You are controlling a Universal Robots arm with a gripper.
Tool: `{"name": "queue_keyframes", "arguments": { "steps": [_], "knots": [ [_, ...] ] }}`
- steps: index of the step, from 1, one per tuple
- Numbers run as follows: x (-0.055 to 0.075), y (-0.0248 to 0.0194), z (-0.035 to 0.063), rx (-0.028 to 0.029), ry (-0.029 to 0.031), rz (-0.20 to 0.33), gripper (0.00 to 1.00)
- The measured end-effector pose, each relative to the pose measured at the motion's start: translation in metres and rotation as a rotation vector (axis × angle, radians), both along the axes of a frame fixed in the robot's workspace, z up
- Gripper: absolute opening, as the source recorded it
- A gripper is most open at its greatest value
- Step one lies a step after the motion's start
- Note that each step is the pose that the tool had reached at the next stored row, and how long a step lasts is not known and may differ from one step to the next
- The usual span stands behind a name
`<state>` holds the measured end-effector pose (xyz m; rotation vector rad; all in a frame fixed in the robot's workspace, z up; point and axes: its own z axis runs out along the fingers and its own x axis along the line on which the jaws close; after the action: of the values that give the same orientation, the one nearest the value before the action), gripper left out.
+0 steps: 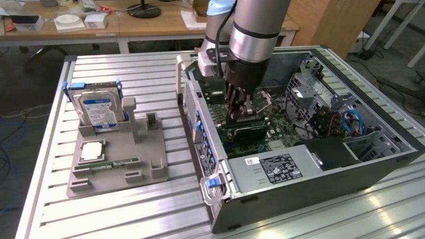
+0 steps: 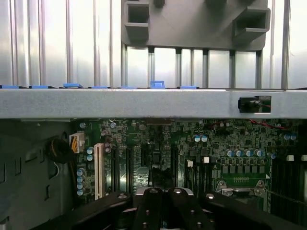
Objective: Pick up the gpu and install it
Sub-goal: 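Press down on the gpu until it lock into place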
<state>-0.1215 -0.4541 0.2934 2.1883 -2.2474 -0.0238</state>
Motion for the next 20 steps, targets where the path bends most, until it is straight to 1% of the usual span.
{"name": "queue_keyframes", "arguments": {
  "steps": [5, 8, 9, 10, 11, 12, 14, 16, 19, 20],
  "knots": [
    [0.0000, 0.0000, 0.0032, -0.0002, 0.0001, 0.000, 0.10],
    [0.0000, 0.0000, 0.0033, 0.0001, 0.0008, 0.000, 0.10],
    [0.0005, 0.0001, 0.0037, -0.0002, 0.0055, 0.000, 0.10],
    [0.0015, 0.0000, 0.0040, -0.0003, 0.0146, 0.000, 0.10],
    [0.0023, 0.0000, 0.0039, -0.0002, 0.0282, 0.000, 0.10],
    [0.0032, 0.0000, 0.0039, 0.0000, 0.0449, 0.000, 0.10],
    [0.0052, 0.0000, 0.0040, -0.0004, 0.0763, 0.000, 0.10],
    [0.0068, 0.0000, 0.0040, -0.0018, 0.1096, 0.000, 0.10],
    [0.0081, 0.0000, 0.0039, -0.0055, 0.1635, -0.002, 0.10],
    [0.0088, 0.0000, 0.0039, -0.0072, 0.1829, -0.003, 0.10]
  ]
}}
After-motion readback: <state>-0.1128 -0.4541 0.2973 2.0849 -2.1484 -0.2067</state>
